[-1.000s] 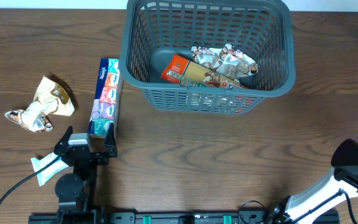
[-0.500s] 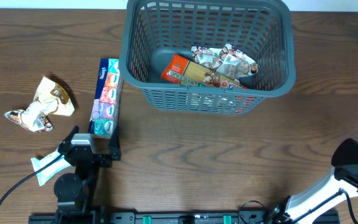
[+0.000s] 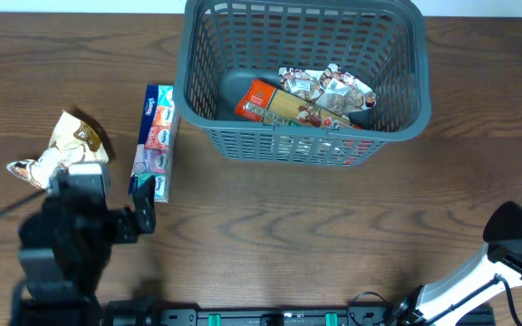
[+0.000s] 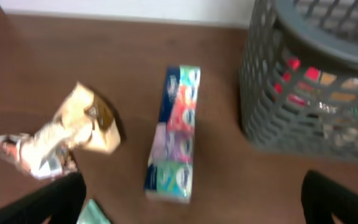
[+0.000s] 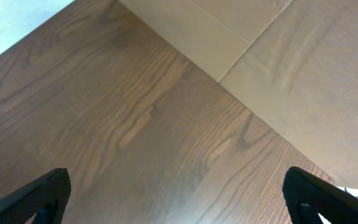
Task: Pack container
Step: 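Move the left gripper to the blue-and-white tissue box pack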
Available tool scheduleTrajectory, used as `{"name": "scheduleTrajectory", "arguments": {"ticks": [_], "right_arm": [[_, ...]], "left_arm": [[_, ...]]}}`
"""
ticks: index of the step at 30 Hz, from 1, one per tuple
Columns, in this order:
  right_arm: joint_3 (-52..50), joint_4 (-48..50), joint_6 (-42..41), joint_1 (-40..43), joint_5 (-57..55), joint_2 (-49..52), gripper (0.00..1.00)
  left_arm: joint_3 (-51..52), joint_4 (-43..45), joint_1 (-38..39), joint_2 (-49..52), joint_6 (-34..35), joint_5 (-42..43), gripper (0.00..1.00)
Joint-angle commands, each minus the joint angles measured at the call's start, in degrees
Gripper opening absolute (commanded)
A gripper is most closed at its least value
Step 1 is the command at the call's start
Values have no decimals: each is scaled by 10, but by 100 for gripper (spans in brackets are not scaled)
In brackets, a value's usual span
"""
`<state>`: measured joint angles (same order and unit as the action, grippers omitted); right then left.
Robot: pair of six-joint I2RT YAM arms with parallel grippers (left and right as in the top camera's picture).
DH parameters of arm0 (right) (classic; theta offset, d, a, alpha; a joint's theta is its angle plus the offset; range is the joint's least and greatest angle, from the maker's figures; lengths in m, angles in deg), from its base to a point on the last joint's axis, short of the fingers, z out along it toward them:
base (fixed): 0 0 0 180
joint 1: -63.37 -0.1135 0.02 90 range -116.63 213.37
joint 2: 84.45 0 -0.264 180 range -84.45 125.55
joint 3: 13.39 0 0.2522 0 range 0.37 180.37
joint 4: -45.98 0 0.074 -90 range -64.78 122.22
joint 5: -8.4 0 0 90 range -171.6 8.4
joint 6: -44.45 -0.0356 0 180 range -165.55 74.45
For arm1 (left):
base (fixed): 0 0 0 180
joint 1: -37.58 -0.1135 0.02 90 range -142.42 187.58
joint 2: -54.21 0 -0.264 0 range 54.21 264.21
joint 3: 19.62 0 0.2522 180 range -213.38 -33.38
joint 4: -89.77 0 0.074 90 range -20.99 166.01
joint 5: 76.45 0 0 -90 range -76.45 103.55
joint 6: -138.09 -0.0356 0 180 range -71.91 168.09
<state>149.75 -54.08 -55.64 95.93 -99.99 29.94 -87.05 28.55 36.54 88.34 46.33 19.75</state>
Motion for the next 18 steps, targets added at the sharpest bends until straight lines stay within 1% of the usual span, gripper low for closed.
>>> {"name": "scheduleTrajectory", "arguments": {"ticks": [1, 4, 5, 7, 9, 14, 18], "right_arm": [[-3, -1, -6, 4, -2, 5, 99], [-3, -1, -6, 4, -2, 5, 99], [-3, -1, -6, 4, -2, 5, 99], [-3, -1, -6, 4, -2, 5, 99], [-3, -1, -6, 4, -2, 5, 99], [-3, -1, -6, 4, -2, 5, 99], [-3, -1, -6, 4, -2, 5, 99]], "left_arm": [[-47, -54, -2, 59, -10, 26, 99], [-46, -60, -2, 90, -15, 14, 99], [-46, -55, -2, 102, -13, -9, 99], [-46, -37, -2, 122, 19, -35, 99], [-48, -29, -2, 148, 46, -37, 99], [-62, -69, -2, 250, 48, -37, 99], [-103, -95, -2, 348, 48, -37, 99]]}}
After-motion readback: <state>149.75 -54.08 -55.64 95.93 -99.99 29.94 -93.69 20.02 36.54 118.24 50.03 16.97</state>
